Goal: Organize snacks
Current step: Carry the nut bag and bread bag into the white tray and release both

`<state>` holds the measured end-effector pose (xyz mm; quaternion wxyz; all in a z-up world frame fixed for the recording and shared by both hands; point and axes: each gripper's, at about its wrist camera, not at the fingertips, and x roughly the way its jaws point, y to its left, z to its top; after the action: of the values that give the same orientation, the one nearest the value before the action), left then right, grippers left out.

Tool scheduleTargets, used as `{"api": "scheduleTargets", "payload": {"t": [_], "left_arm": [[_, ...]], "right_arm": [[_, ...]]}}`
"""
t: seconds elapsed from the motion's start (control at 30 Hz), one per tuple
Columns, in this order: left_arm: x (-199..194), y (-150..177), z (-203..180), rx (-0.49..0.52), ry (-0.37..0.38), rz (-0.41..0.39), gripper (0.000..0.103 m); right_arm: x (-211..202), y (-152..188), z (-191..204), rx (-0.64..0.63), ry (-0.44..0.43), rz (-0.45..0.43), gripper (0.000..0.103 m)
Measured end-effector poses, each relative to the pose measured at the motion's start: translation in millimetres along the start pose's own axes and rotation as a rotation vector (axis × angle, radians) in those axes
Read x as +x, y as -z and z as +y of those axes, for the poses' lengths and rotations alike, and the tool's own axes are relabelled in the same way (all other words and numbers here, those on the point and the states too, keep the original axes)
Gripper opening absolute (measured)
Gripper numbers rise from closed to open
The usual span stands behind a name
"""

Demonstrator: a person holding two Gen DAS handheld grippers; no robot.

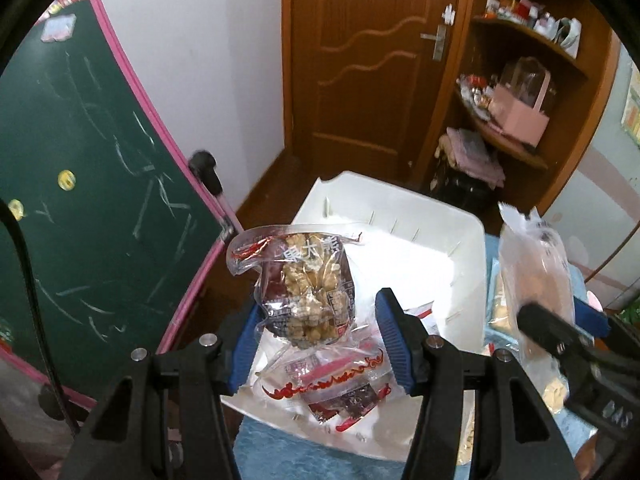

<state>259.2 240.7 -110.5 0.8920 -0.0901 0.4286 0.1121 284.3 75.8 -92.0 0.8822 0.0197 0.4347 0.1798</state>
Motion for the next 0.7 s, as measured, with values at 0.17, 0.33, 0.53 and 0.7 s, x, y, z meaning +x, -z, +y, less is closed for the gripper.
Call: {"api": "scheduleTargets", "payload": {"t": [0.17,0.33,0.53,0.7], "left_arm": [[33,5,-2,0.01,-0.012,0.054,0.055],[48,4,-3,0.011,-0.013,0.065,0.056],[59,-2,-2,-0.02,-0.025,0.04,0.081],[63,3,-7,-0.019,-0.023,0.058,0.081]], "right_arm": [[36,-17,-2,0.021,0.023,0.04,0.078],[63,-29,-2,0.028,0.052,0.073,0.082],[75,-34,-10,0.075,0.005,0.077,0.082],[71,-18,-16,0.067,0.023,0.077,0.082]]}}
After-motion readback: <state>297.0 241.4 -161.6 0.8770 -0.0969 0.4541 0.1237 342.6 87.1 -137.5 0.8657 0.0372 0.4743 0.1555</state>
